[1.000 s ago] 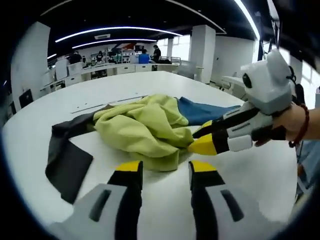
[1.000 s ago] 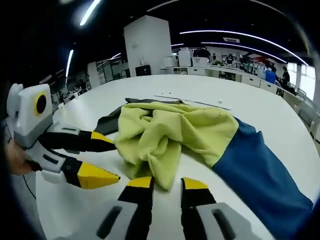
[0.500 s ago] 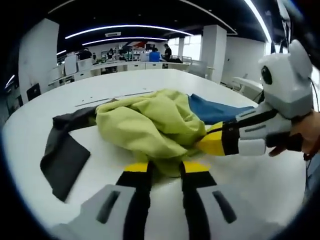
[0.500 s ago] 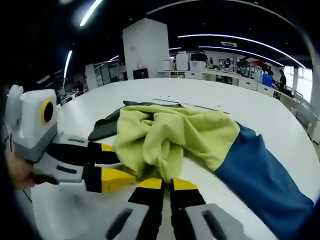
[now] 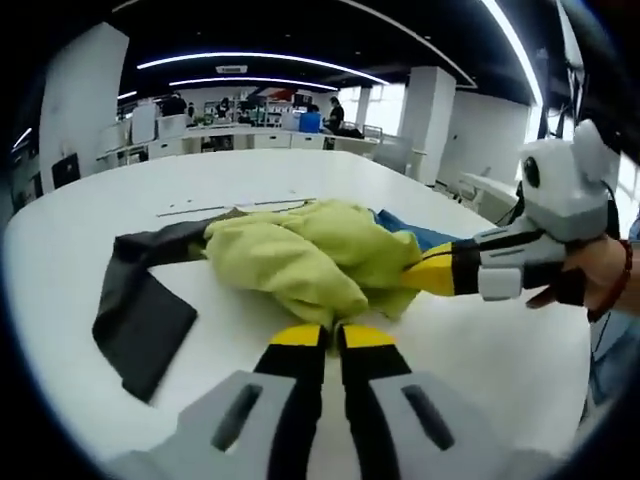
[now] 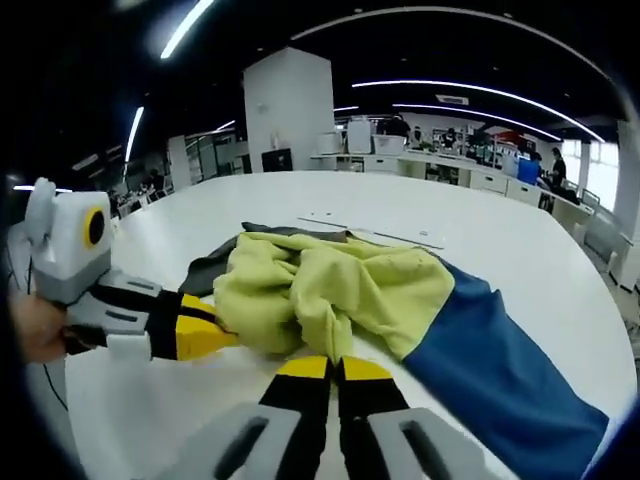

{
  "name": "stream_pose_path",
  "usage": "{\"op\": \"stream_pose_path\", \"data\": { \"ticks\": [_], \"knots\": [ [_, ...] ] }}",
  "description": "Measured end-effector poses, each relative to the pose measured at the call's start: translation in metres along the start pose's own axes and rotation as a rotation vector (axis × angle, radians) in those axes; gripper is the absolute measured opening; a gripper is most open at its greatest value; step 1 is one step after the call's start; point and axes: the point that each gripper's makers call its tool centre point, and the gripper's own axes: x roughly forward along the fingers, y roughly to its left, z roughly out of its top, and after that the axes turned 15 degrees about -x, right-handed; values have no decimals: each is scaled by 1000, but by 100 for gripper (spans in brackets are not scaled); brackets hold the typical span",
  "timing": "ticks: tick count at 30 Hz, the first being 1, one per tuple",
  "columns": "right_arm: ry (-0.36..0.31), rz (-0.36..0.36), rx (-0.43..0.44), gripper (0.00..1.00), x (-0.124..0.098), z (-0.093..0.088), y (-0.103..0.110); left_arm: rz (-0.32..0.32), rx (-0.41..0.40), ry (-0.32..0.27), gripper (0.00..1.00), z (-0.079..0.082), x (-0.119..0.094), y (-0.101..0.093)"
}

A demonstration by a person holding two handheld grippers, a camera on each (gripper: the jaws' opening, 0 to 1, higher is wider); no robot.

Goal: Fold the garment on the visible template until the final outline fits inside the template.

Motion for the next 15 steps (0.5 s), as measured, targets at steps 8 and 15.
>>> {"op": "stream_pose_path", "data": {
  "ticks": [8,15],
  "knots": [
    [-5,4,-20,0,-24,9,-6,-24,-1,-13,2,14,-23,-4],
    [21,32,17,0,-44,8,-1,-43,-6,21,2,16,-41,-6]
  ]
}}
